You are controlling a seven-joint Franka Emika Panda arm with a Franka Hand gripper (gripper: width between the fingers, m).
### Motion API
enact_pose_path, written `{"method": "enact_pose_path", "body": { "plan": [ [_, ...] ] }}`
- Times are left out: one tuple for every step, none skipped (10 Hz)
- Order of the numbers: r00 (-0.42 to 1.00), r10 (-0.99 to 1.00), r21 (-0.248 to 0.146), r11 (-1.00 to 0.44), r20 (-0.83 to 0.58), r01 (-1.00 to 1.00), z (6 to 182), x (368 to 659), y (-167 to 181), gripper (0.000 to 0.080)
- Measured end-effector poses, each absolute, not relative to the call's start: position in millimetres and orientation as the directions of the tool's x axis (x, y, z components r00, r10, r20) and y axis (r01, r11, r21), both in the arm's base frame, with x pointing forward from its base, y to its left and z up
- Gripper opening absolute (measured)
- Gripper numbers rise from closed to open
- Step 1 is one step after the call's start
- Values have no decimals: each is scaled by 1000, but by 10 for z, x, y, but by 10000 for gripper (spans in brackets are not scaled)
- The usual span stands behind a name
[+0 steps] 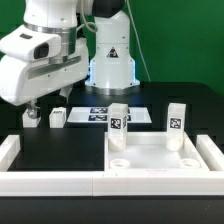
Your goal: Assemble square table
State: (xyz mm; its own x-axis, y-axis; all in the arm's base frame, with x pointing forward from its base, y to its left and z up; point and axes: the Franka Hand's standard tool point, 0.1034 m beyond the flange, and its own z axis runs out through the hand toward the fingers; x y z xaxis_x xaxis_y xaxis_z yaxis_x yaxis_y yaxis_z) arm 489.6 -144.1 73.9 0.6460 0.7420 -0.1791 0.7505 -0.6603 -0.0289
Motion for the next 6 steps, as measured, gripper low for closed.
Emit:
{"method": "enact_pose_path", "body": {
  "plan": [
    [733,653,-9,-748,-189,664,731,4840,-1490,648],
    [816,542,14,-831,-202,556,718,4754,-1547,648],
    [875,432,23,-894,-219,447,660,4648,-1506,648],
    [904,376,-4,-923,-204,384,615,4625,-1475,648],
    [927,319,1,-946,-199,325,617,4635,-1457,648],
    [935,295,3,-953,-198,302,613,4642,-1426,648]
  ]
}}
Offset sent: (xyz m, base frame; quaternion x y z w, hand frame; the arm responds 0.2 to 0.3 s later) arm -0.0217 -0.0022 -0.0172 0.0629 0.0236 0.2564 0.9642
